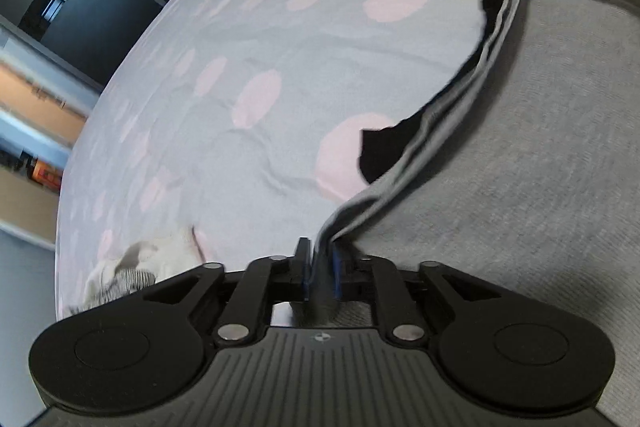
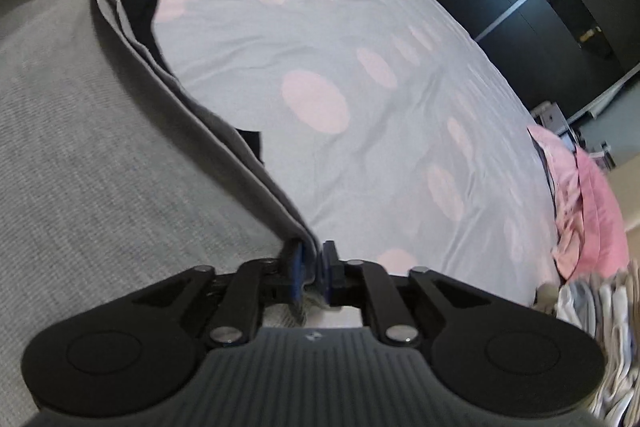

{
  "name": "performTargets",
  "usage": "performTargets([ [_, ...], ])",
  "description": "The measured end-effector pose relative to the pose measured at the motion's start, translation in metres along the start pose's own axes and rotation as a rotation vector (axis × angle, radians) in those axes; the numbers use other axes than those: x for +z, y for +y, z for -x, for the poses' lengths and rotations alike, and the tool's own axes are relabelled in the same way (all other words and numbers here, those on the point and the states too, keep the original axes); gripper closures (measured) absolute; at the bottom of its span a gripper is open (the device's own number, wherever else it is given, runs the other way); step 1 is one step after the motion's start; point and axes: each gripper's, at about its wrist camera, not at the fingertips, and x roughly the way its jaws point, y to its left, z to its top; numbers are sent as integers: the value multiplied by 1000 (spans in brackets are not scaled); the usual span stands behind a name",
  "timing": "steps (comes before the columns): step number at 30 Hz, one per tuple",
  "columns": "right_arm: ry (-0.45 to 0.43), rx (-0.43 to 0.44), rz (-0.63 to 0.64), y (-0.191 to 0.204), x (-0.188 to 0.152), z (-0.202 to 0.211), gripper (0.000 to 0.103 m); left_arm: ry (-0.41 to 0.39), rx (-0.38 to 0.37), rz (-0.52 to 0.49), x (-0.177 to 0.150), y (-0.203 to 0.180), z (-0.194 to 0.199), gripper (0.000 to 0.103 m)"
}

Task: Fold clothes
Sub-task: 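Lift the hem with both tools and fold it over toward the collar, then open both tools and release the folded grey top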

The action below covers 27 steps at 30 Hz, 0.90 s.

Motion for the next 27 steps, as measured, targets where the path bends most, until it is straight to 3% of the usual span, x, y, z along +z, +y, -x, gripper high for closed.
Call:
performTargets([
  [3, -3, -16, -86, -18, 4, -1, 89, -11, 74, 89, 0, 13, 5, 88],
  [8, -8, -9, -255, -38, 2, 19, 83, -23, 102, 210, -9, 30, 36, 88],
  [10, -15, 21, -333, -42, -4, 34, 72, -36, 81, 238, -17, 29, 57, 88],
  [15, -30, 131, -494, -39, -30, 81, 72, -63, -11, 268, -37, 9, 99, 88],
  [21, -74, 234, -542, -8, -74, 149, 39, -77, -110, 255, -81, -37, 149, 81],
  [27, -65, 236, -539, 24, -111, 184, 39, -68, -174, 296, -120, -63, 169, 74],
])
